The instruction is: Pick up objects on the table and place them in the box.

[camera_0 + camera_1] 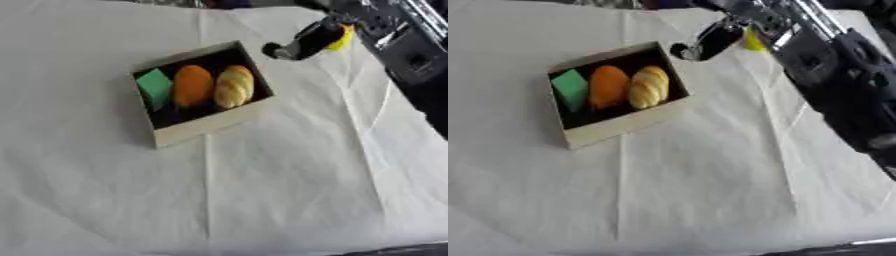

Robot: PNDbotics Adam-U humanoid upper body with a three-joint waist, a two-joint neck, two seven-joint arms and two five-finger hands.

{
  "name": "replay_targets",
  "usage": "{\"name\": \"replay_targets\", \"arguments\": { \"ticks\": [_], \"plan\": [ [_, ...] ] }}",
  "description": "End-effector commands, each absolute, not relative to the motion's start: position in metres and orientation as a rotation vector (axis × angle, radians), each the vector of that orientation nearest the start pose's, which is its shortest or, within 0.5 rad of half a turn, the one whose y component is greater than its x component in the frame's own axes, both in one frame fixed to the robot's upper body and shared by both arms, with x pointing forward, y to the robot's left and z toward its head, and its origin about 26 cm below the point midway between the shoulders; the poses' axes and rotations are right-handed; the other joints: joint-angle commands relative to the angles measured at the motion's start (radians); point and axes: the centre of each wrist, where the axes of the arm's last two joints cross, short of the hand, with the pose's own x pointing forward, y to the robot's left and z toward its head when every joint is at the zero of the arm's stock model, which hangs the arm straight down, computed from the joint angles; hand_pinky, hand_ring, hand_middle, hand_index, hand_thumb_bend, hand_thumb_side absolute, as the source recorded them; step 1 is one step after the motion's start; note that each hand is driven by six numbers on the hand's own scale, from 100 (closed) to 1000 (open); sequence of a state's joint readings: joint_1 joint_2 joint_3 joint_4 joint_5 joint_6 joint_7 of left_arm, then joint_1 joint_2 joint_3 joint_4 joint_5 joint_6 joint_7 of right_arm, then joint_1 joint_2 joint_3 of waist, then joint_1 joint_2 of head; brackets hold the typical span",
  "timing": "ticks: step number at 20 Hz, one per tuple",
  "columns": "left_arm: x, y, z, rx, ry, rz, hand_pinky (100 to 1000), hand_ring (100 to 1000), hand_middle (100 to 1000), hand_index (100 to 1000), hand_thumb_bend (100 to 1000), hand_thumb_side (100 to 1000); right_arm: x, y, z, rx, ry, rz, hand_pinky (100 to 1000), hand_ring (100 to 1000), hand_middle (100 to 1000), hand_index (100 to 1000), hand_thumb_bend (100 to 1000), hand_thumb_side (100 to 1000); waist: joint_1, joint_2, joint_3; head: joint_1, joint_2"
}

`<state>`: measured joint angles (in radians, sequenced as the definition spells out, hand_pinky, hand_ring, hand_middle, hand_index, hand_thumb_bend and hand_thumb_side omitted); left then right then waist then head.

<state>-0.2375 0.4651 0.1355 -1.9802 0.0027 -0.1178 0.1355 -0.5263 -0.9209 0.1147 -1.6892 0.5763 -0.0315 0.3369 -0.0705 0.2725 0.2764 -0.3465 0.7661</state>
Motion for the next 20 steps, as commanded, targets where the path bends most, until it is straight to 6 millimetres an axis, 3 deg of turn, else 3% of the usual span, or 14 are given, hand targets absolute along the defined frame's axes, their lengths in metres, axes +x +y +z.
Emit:
{"name": "replay_targets", "arguments": {
  "ticks": [1,6,15,20],
  "plan": [
    [0.288,0.323,0.217,0.498,-2.389,-0.273,819,737,673,835,100,684,0.345,-0.386,0.288,-1.281,-1.465,1.382,834,895,886,959,452,100,0.013,0.002,-0.001,-0.008,0.004],
    [0.287,0.325,0.217,0.513,-2.403,-0.263,818,737,673,834,100,679,0.349,-0.419,0.275,-1.306,-1.349,1.345,844,898,885,969,464,100,0.019,0.011,0.000,-0.016,0.004],
    [0.287,0.326,0.217,0.524,-2.401,-0.275,817,737,671,834,100,684,0.352,-0.439,0.283,-1.368,-1.320,1.245,844,888,874,957,458,100,0.019,0.036,0.019,-0.028,0.003],
    [0.286,0.326,0.216,0.525,-2.400,-0.280,818,737,671,834,100,686,0.354,-0.448,0.284,-1.391,-1.313,1.183,846,876,870,949,442,100,0.016,0.053,0.040,-0.039,-0.012]
  ]
}}
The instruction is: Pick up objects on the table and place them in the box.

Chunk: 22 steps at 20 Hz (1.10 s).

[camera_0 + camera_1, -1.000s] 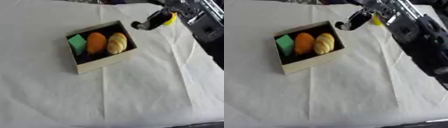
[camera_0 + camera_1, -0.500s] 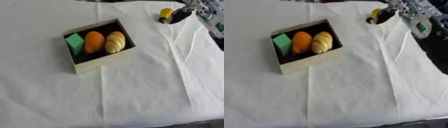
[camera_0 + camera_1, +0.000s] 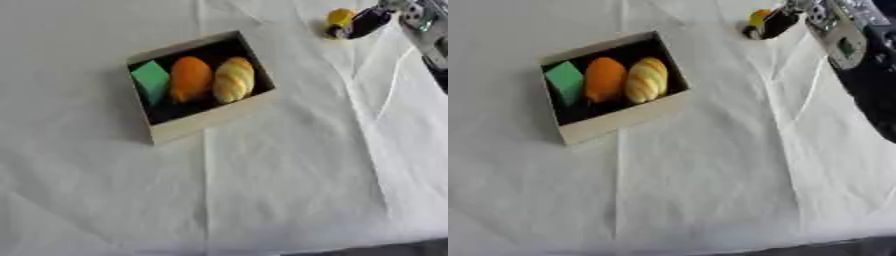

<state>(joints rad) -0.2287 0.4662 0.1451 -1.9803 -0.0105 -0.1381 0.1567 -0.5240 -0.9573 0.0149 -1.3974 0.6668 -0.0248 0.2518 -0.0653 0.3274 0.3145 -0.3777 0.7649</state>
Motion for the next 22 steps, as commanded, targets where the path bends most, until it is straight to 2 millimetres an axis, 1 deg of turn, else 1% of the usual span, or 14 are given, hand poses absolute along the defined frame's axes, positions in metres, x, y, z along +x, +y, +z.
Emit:
{"name": "replay_targets", "arguments": {
  "ticks": [1,3,4,6,9,12,14,15,16,17,18,19,20,22],
  "plan": [
    [0.287,0.326,0.216,0.525,-2.400,-0.279,818,737,671,834,100,686,0.354,-0.451,0.285,-1.393,-1.315,1.161,846,876,870,949,442,100,0.010,0.001,0.005,-0.009,-0.015],
    [0.287,0.326,0.216,0.524,-2.401,-0.279,818,737,671,834,100,686,0.355,-0.454,0.285,-1.393,-1.319,1.140,846,876,870,949,442,100,0.009,0.004,0.008,-0.010,-0.018],
    [0.287,0.326,0.217,0.524,-2.402,-0.280,818,737,670,834,100,687,0.355,-0.456,0.285,-1.393,-1.318,1.125,850,873,872,950,418,100,0.009,0.007,0.008,-0.012,-0.021],
    [0.287,0.325,0.218,0.521,-2.410,-0.279,818,737,670,834,100,687,0.354,-0.466,0.285,-1.391,-1.302,1.076,848,875,872,951,432,100,0.007,0.018,0.009,-0.018,-0.030],
    [0.287,0.326,0.220,0.523,-2.423,-0.276,818,737,671,835,100,684,0.351,-0.476,0.281,-1.400,-1.267,1.068,846,879,875,953,434,100,0.007,0.025,0.014,-0.026,-0.032],
    [0.287,0.330,0.224,0.550,-2.455,-0.267,817,742,678,841,100,642,0.347,-0.485,0.277,-1.405,-1.243,1.054,849,879,879,955,435,100,0.008,0.027,0.020,-0.030,-0.031],
    [0.285,0.338,0.233,0.581,-2.497,-0.233,815,745,684,847,100,601,0.342,-0.494,0.273,-1.401,-1.225,1.029,855,876,881,955,415,100,0.015,0.025,0.024,-0.036,-0.031],
    [0.284,0.341,0.238,0.593,-2.525,-0.208,815,746,685,847,100,596,0.340,-0.499,0.272,-1.396,-1.221,1.014,856,876,881,955,411,100,0.020,0.024,0.027,-0.040,-0.030],
    [0.283,0.345,0.244,0.603,-2.555,-0.187,814,750,692,853,100,557,0.339,-0.503,0.271,-1.390,-1.217,1.002,858,874,881,955,393,100,0.025,0.022,0.031,-0.045,-0.029],
    [0.283,0.348,0.253,0.612,-2.591,-0.168,813,751,694,853,100,547,0.337,-0.507,0.269,-1.383,-1.213,0.990,859,874,880,955,389,100,0.030,0.020,0.034,-0.050,-0.029],
    [0.282,0.350,0.260,0.614,-2.624,-0.145,811,756,698,856,100,516,0.336,-0.510,0.268,-1.376,-1.209,0.984,860,874,881,956,381,100,0.034,0.018,0.037,-0.053,-0.028],
    [0.282,0.352,0.269,0.613,-2.660,-0.112,811,757,699,856,100,509,0.335,-0.512,0.267,-1.371,-1.208,0.981,861,873,881,956,380,100,0.038,0.017,0.039,-0.055,-0.028],
    [0.283,0.355,0.276,0.610,-2.691,-0.080,810,760,702,857,121,488,0.334,-0.513,0.267,-1.369,-1.208,0.980,861,873,881,957,374,100,0.042,0.016,0.041,-0.056,-0.028],
    [0.285,0.361,0.291,0.609,-2.739,-0.012,809,762,704,858,140,480,0.334,-0.515,0.267,-1.366,-1.211,0.980,861,871,880,957,363,100,0.049,0.015,0.045,-0.061,-0.029]
  ]
}}
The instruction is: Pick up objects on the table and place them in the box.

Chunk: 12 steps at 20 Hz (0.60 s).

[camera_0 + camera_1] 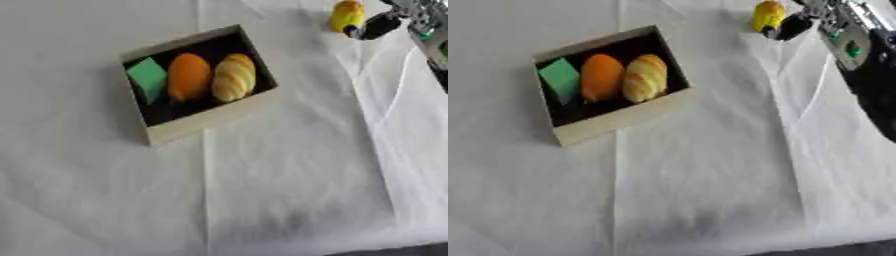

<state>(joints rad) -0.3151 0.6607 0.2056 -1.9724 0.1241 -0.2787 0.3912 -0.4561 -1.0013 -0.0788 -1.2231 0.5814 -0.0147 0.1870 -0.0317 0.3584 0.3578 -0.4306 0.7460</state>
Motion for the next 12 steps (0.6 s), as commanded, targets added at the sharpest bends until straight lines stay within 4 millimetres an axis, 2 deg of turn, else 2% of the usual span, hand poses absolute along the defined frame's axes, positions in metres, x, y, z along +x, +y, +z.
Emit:
{"name": "replay_targets", "arguments": {
  "ticks": [1,6,12],
  "plan": [
    [0.287,0.364,0.296,-0.750,3.380,-0.013,809,762,704,858,144,475,0.334,-0.515,0.268,-1.366,-1.215,0.979,860,870,879,958,358,100,0.018,-0.015,0.004,-0.012,-0.012],
    [0.293,0.375,0.314,-0.723,3.342,-0.077,808,765,706,859,164,459,0.334,-0.513,0.271,-1.387,-1.224,0.983,855,868,869,957,379,100,0.025,-0.007,0.006,-0.040,-0.024],
    [0.295,0.381,0.327,-0.709,3.314,-0.103,806,766,706,858,167,443,0.336,-0.510,0.276,-1.426,-1.201,0.995,851,871,869,960,399,100,0.028,0.001,0.015,-0.063,-0.060]
  ]
}}
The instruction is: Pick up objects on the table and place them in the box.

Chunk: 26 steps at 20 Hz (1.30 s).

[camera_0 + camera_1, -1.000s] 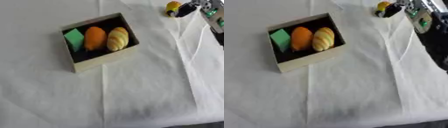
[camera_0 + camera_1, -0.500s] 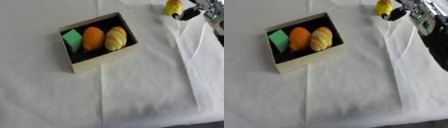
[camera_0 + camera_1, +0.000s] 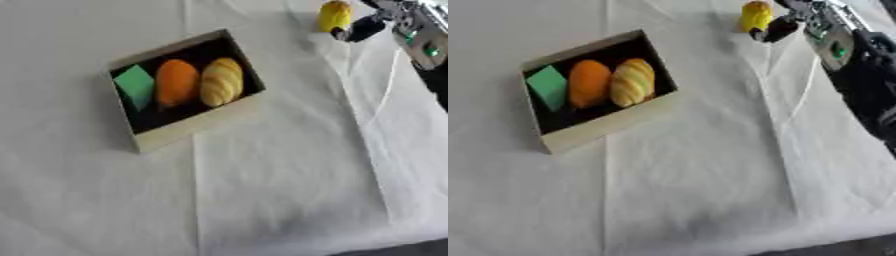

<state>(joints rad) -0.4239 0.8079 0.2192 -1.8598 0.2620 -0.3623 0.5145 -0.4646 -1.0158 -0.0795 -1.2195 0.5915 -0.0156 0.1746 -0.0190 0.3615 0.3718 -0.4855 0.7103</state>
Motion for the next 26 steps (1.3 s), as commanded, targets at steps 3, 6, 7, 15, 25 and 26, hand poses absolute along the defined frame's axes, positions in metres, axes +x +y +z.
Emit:
{"name": "replay_targets", "arguments": {
  "ticks": [3,6,7,15,25,26],
  "plan": [
    [0.296,0.382,0.327,-0.719,3.309,-0.085,807,766,706,858,167,440,0.337,-0.510,0.277,-1.457,-1.174,0.967,847,876,870,960,416,100,0.013,0.002,0.002,-0.012,-0.036],
    [0.295,0.383,0.334,-0.715,3.288,-0.102,805,769,709,858,197,420,0.340,-0.511,0.270,-1.478,-1.145,0.936,851,876,876,961,390,100,0.012,0.005,0.003,-0.023,-0.039],
    [0.294,0.383,0.340,-0.710,3.271,-0.110,804,770,710,859,208,411,0.341,-0.512,0.268,-1.481,-1.145,0.923,853,874,876,961,376,100,0.014,0.006,0.007,-0.027,-0.039],
    [0.298,0.398,0.367,-0.709,3.232,-0.220,804,771,711,859,214,417,0.339,-0.520,0.267,-1.480,-1.159,0.855,858,873,876,960,331,100,0.023,0.015,0.029,-0.050,-0.039],
    [0.302,0.413,0.363,-0.770,3.234,-0.223,805,768,705,858,186,417,0.335,-0.528,0.267,-1.468,-1.134,0.817,856,868,872,959,318,100,0.018,0.041,0.037,-0.055,-0.063],
    [0.302,0.414,0.362,-0.778,3.235,-0.225,805,767,704,858,185,419,0.335,-0.529,0.267,-1.470,-1.130,0.805,856,867,871,958,309,100,0.017,0.043,0.036,-0.052,-0.064]
  ]
}}
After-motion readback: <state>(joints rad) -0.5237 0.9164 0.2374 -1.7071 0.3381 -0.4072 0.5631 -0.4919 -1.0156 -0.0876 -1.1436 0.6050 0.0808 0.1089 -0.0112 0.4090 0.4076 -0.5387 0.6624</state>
